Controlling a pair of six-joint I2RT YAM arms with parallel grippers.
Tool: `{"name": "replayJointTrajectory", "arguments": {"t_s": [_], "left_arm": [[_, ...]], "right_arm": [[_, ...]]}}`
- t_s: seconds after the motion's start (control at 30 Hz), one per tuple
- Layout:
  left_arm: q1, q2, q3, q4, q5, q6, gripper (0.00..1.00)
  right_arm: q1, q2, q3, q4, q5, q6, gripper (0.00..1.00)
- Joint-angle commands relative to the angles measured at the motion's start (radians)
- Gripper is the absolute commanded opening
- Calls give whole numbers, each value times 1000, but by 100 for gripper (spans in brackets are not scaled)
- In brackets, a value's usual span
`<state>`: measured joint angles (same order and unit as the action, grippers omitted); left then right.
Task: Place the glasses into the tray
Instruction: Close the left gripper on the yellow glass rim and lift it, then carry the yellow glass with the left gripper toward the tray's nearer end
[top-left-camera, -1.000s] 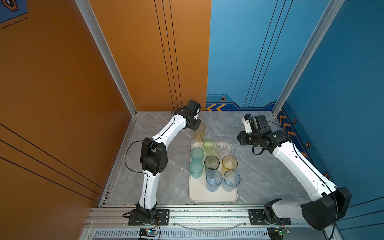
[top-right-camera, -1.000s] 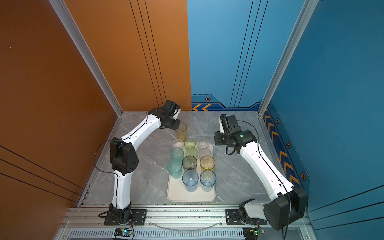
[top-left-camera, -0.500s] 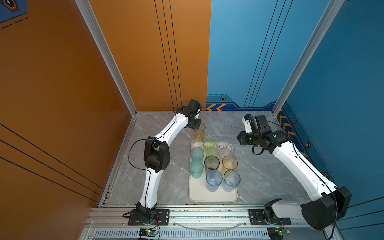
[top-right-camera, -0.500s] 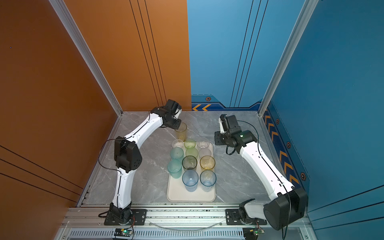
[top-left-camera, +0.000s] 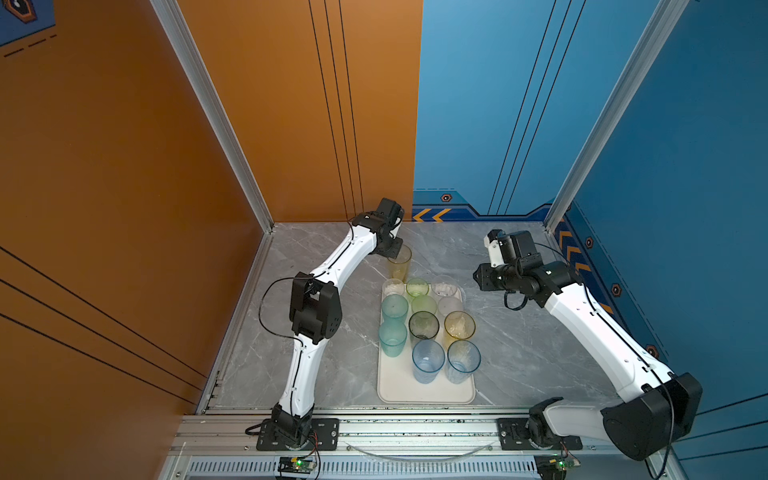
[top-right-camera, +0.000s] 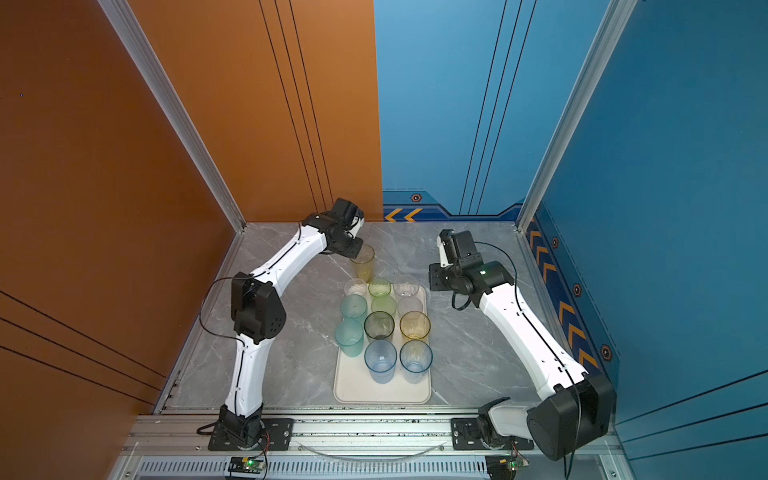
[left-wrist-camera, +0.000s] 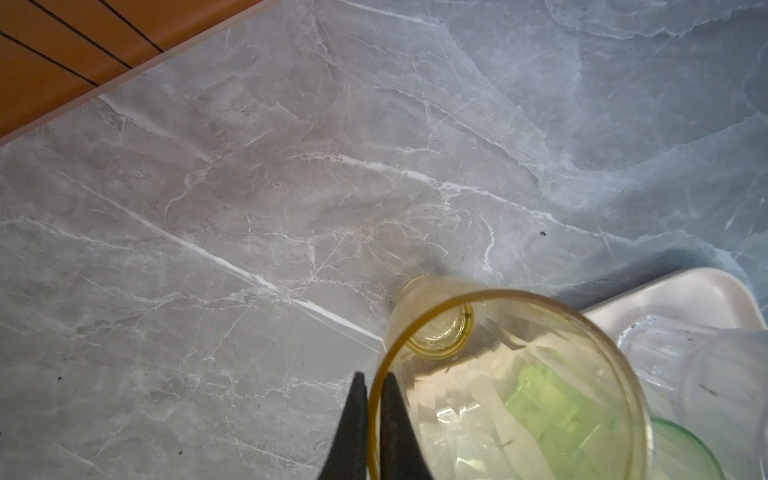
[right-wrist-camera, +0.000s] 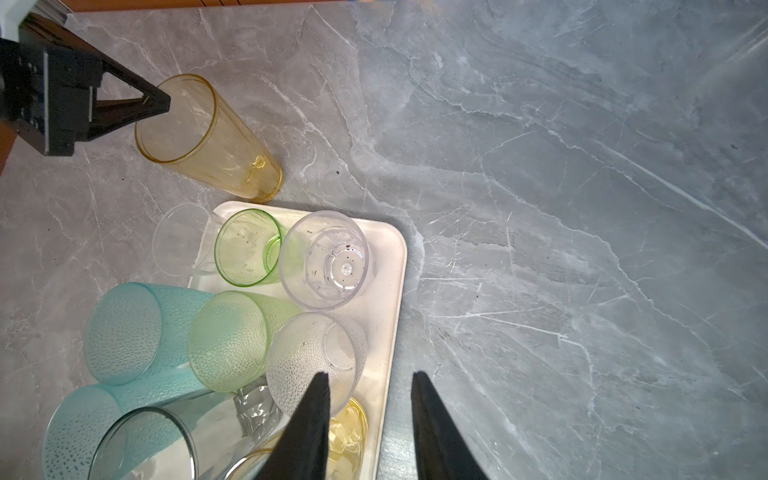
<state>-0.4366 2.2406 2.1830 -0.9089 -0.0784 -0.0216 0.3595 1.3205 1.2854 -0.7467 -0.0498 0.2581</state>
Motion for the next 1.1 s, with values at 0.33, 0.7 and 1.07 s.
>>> {"name": "replayJointTrajectory", "arguments": {"t_s": [0.33,0.7,1.07], "left_arm": [[19,-40,-12,-25,-70,21,1],[64,-311,-225,55,-149,26,1],[23,-803,-613,51,-220,-10,2]], "right_arm": [[-4,-24,-42,30,-18,-1,32],[1,-65,-110,66,-36,26,32],[47,-102,-144,70,-44,39,31]]}}
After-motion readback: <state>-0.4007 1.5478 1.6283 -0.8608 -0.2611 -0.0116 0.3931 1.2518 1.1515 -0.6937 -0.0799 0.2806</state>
